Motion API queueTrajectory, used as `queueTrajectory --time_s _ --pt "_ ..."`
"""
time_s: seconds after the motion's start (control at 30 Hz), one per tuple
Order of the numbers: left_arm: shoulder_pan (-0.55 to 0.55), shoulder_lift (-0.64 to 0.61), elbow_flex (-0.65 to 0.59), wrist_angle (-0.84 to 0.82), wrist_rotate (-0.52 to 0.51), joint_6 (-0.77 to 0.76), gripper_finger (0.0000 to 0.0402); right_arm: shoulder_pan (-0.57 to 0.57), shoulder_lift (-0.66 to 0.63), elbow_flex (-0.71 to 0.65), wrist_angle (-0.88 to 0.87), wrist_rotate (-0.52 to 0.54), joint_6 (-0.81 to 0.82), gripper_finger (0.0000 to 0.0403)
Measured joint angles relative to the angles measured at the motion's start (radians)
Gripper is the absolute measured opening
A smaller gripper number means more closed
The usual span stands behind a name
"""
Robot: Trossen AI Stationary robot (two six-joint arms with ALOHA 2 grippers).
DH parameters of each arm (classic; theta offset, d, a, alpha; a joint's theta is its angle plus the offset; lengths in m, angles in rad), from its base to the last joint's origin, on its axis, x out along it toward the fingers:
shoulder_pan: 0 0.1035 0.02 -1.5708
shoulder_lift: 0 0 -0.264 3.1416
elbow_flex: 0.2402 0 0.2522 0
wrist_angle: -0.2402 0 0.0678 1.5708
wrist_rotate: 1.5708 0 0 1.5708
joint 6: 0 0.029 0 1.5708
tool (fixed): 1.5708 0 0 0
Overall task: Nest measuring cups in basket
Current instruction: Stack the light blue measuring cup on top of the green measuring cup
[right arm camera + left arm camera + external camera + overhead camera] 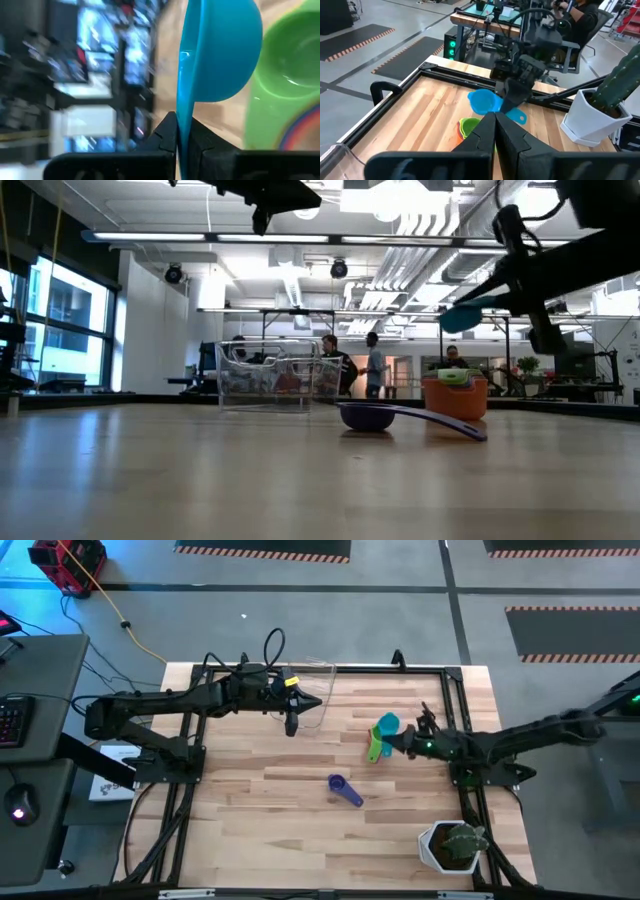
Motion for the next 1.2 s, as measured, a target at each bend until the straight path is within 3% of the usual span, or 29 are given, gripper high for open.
queueTrajectory --time_s 0.07,0.17,0.47,0.67,0.93,1.2 --pt "0.0 0.0 0.0 0.001 -0.001 0.0 0.0 0.063 0.035 -0.009 0.068 0.132 0.031 0.0" --pt "0.0 0.0 0.0 0.008 -0.001 0.0 0.0 0.125 0.104 0.013 0.059 0.223 0.098 0.0" --pt "0.0 0.0 0.0 0.007 0.0 0.0 0.0 0.151 0.352 0.071 0.065 0.278 0.311 0.0" --pt "0.0 0.0 0.0 0.007 0.0 0.0 0.0 0.15 0.401 0.071 0.111 0.333 0.349 0.0" --pt "0.0 0.0 0.0 0.007 0.001 0.0 0.0 0.122 0.4 0.071 0.122 0.279 0.333 0.0007" --pt "0.0 0.0 0.0 0.006 0.001 0.0 0.0 0.066 0.4 0.071 0.116 0.192 0.314 0.0091"
